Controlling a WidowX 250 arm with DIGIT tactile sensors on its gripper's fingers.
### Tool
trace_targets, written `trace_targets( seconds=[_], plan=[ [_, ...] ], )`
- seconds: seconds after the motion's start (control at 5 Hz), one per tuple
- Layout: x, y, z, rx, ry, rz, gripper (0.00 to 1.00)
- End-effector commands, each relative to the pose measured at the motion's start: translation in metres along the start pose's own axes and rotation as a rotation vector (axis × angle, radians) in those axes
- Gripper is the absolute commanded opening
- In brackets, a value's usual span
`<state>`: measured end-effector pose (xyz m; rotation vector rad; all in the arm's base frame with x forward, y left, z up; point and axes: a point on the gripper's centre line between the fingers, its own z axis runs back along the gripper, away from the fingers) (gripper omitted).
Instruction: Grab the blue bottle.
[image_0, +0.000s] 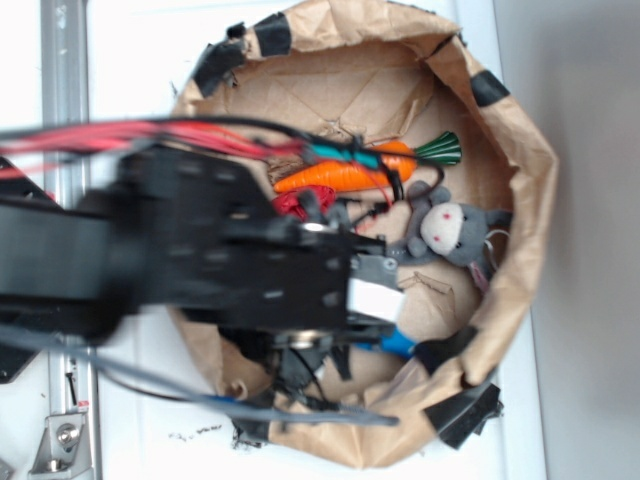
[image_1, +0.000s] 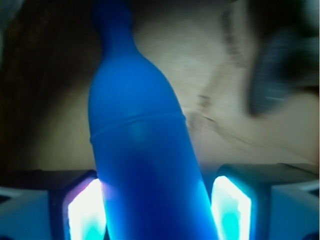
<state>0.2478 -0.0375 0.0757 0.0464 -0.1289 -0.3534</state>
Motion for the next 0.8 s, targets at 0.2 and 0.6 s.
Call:
trace_targets(
  seconds=[0.2,0.6],
  plan=[
    [0.001,0.054,0.123,0.012,-0.099,0.509,0.0],
    [-0.002,0.048,0.113,-0.048,-0.031,0.649,0.0]
  ],
)
